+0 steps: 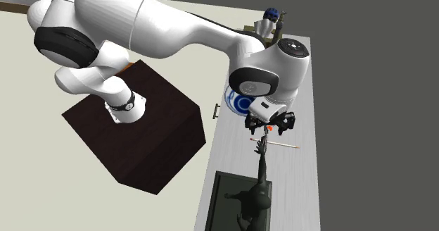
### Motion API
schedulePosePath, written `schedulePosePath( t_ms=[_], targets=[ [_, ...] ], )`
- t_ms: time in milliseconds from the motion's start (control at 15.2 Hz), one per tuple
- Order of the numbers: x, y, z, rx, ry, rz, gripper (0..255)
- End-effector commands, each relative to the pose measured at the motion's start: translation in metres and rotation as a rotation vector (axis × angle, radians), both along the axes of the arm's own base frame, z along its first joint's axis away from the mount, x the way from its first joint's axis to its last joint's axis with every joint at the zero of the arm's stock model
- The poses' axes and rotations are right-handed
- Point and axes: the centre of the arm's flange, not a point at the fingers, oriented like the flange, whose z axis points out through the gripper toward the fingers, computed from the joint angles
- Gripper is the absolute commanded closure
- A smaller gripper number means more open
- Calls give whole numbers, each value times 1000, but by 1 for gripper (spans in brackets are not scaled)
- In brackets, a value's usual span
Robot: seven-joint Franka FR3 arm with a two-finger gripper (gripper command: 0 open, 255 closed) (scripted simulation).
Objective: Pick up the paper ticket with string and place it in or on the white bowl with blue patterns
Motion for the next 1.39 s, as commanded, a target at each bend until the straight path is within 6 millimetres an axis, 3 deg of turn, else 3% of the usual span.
schedulePosePath(
  t_ms=[0,66,660,1320],
  targets=[
    [0,0,0,0,0,0,0],
    [0,0,0,0,0,0,255],
    [0,0,0,0,0,0,255],
    [0,0,53,0,0,0,255]
  ],
)
